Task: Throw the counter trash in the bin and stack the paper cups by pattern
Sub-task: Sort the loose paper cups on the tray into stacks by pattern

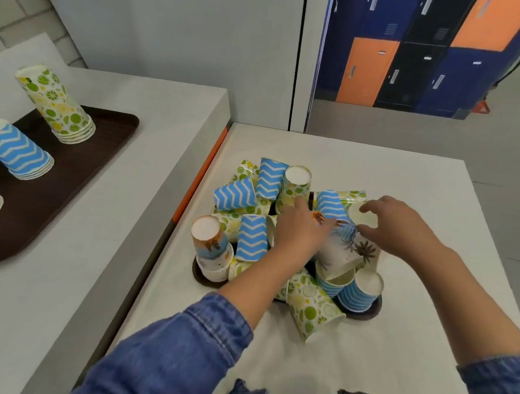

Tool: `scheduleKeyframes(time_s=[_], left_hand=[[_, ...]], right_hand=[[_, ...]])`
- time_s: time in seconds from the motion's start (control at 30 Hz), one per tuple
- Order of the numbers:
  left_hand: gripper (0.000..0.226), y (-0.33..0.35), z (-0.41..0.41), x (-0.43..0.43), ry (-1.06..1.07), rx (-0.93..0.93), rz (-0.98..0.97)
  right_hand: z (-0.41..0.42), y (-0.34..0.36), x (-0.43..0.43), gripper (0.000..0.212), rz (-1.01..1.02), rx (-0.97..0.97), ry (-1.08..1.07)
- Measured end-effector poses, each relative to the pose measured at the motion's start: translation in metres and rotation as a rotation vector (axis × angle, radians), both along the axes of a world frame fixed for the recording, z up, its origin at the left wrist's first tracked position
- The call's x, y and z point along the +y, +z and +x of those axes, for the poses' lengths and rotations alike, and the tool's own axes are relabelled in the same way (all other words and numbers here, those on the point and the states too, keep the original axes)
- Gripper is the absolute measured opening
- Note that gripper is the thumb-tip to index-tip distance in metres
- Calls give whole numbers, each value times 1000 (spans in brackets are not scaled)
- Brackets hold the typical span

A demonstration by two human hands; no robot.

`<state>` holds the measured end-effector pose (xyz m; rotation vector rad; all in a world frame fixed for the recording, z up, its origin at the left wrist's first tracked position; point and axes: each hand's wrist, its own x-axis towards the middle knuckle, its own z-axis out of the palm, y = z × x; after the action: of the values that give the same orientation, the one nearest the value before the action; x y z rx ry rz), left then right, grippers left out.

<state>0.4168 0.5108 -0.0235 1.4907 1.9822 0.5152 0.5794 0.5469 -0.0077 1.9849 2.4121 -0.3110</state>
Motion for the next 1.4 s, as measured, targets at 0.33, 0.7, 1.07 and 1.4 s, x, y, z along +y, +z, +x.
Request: scheduleKeyframes(time_s=[0.33, 0.7, 1.07, 1.4], left_hand=[[88, -22, 32, 39, -72, 489, -162], [75, -7, 31, 40, 9, 315, -130], [79, 82, -114, -36, 376, 121, 562], [80, -6, -151, -64, 370, -47, 546]], right_hand=[[7, -15, 11, 70, -255, -150, 65], [6, -22, 20, 60, -301, -171, 100], [-7, 25, 15, 56, -324, -166, 156], [-48, 68, 1, 49, -293, 451, 154]])
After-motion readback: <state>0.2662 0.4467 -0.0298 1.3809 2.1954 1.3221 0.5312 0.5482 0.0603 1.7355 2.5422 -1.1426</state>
